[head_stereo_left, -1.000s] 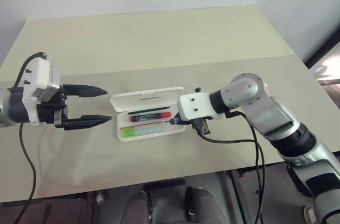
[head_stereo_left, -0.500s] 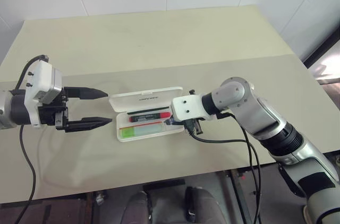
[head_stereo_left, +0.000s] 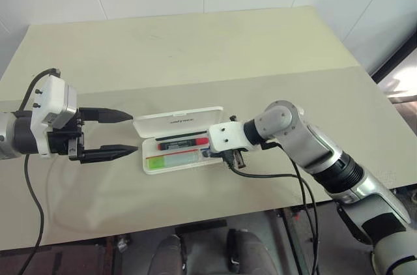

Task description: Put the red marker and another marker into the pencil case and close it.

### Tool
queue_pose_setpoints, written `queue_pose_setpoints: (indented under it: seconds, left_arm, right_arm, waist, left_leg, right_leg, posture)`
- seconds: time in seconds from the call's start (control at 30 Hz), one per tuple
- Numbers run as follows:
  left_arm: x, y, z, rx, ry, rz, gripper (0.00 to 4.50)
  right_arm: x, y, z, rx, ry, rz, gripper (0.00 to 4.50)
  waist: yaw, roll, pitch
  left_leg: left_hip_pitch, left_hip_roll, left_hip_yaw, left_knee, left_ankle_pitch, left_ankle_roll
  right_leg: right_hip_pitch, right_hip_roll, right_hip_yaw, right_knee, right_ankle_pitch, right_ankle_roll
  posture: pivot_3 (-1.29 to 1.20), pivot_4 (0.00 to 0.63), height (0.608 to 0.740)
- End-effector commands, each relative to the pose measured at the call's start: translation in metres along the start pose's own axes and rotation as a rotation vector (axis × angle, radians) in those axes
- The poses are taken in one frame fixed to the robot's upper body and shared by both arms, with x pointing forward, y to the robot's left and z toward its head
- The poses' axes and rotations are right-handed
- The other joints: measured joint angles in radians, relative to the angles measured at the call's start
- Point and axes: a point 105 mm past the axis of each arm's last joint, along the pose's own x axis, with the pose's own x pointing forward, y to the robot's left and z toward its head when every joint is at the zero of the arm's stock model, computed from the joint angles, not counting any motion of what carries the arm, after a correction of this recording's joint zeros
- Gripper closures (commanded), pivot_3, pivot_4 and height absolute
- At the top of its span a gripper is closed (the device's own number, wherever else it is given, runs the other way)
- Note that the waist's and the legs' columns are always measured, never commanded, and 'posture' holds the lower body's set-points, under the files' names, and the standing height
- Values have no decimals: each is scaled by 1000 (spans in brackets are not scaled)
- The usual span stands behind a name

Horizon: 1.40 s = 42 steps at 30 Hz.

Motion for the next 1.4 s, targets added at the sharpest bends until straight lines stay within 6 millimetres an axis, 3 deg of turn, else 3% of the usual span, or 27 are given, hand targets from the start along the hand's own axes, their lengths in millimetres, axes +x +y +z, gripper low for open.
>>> queue_pose_setpoints:
  seconds: [0.03, 0.27, 0.5, 0.6, 0.83, 0.93, 1.07, 1.1, 1.2, 1.4]
  left_arm:
    - [-5, 1, 7, 35, -12, 24, 848]
    - [-5, 1, 6, 30, -13, 22, 848]
    - [-5, 4, 9, 27, -38, 35, 848]
    - [-9, 11, 16, 23, -71, 70, 848]
    - [-16, 51, 31, 81, -119, 278, 848]
    - [-20, 75, 19, 127, -54, 406, 848]
    - [-15, 87, 10, 149, -35, 427, 848]
    - [-14, 89, 10, 155, -36, 431, 1248]
    - [-9, 92, 7, 153, -46, 408, 1248]
    - [4, 98, -7, 144, -35, 375, 3265]
  right_arm:
    - [-3, -4, 6, -31, -12, -31, 4146]
    - [-7, -10, 14, -15, -50, -55, 1785]
    - [-19, -16, 22, 26, -107, -77, 1785]
    - [-34, -14, 28, 65, -172, -67, 1785]
    - [-61, 2, 24, 152, -218, -51, 1785]
    - [-68, 9, 20, 180, -210, -58, 1785]
    - [-75, 10, 16, 224, -202, -96, 1785]
    - [-77, 10, 15, 227, -196, -106, 1722]
    - [-80, 9, 12, 230, -181, -129, 1722]
    - [-89, 5, 14, 229, -179, -166, 1722]
  waist:
    - [0, 0, 0]
    - [0, 0, 0]
    - [0, 0, 0]
    - [0, 0, 0]
    - [5, -1, 0]
    - [6, -1, 0]
    - [0, -1, 0]
    - [1, -1, 0]
    - [3, -1, 0]
    - [4, -1, 0]
  left_leg:
    - [0, 0, 0, 0, 0, 0]
    - [0, 0, 0, 0, 0, 0]
    - [0, 0, 0, 0, 0, 0]
    - [0, 0, 0, 0, 0, 0]
    - [0, 0, 0, 1, -1, 1]
    - [0, 0, 0, 1, -1, 1]
    - [0, 0, 1, 1, -1, 1]
    - [0, 0, 1, 1, -1, 1]
    - [0, 1, 1, 1, -1, 0]
    - [0, 1, 1, 1, -1, 1]
  right_leg:
    - [0, 0, 0, 0, 0, 0]
    - [0, 0, 0, 0, 0, 0]
    - [0, 0, 0, 0, 0, 0]
    - [0, 0, 0, 0, 0, 0]
    - [1, 0, 0, 0, 0, 0]
    - [1, 0, 0, 0, 0, 0]
    - [0, 0, 0, 0, 0, 0]
    - [0, 0, 0, 0, 0, 0]
    - [0, 1, 0, 0, 0, 0]
    - [0, 0, 0, 0, 0, 0]
  posture:
    - [0, 150, 740]
    - [0, 150, 740]
    - [0, 150, 740]
    - [0, 150, 740]
    - [0, 150, 740]
    - [0, 150, 740]
    - [0, 150, 740]
    - [0, 150, 740]
    - [0, 150, 740]
    - [0, 150, 740]
